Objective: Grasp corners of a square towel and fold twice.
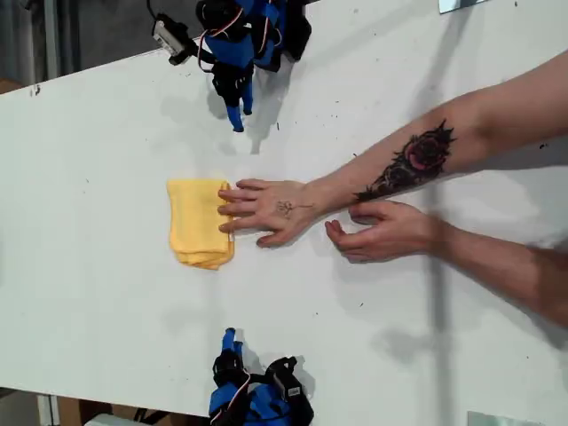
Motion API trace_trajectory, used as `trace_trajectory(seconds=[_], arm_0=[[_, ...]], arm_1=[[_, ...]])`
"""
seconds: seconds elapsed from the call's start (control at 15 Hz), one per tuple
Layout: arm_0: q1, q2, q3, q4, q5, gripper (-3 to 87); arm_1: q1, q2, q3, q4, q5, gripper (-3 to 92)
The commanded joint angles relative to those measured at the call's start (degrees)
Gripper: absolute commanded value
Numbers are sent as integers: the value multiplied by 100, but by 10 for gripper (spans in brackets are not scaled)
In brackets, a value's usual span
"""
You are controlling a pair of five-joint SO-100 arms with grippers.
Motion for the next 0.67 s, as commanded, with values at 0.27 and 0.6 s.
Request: trace_trajectory(seconds=[0.27, 0.6], arm_0=[[9, 35, 18, -26, 26, 151], [0, 35, 18, -26, 26, 142]], arm_1=[[0, -44, -220, 62, -79, 218], [0, -44, -220, 62, -79, 218]])
